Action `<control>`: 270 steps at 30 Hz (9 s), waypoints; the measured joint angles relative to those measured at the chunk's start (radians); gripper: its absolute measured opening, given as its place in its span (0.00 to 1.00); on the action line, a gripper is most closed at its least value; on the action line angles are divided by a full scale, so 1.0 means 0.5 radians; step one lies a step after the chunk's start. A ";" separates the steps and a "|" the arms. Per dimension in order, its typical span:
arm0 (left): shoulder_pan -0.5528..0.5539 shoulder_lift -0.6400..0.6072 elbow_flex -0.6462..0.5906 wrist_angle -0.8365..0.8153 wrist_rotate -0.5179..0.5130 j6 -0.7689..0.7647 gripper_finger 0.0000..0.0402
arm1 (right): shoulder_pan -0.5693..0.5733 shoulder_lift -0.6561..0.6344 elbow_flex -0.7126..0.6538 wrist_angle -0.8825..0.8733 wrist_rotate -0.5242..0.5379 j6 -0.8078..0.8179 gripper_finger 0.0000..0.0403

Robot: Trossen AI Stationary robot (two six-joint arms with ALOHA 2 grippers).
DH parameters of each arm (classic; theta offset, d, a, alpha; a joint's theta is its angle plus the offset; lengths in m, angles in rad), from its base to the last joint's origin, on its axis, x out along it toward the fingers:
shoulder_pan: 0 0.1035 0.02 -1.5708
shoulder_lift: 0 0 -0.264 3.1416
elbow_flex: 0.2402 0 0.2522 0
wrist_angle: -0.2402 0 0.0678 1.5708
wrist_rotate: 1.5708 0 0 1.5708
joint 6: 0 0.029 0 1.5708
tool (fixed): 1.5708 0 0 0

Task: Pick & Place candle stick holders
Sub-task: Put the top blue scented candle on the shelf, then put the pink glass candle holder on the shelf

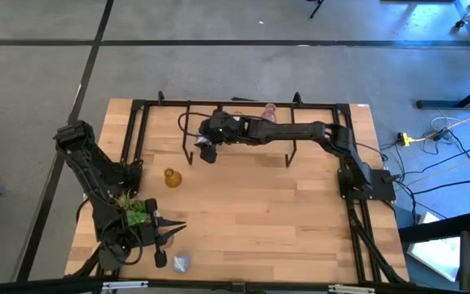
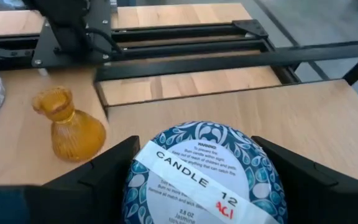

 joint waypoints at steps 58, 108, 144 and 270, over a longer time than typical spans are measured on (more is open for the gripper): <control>0.000 0.000 0.000 -0.105 0.001 -0.091 0.08 | 0.108 -0.281 0.001 0.376 0.385 -0.275 0.80; 0.679 -0.612 -0.001 -0.993 0.956 -0.815 0.08 | 1.119 -1.967 -2.505 1.558 0.403 -0.031 0.80; 0.714 -0.097 -0.001 -0.832 2.405 -1.075 0.08 | 1.182 -1.967 -2.506 1.358 0.410 0.081 0.80; 1.065 0.459 0.675 -3.329 2.526 -1.317 0.01 | 1.180 -1.952 -2.506 1.310 0.422 0.118 0.80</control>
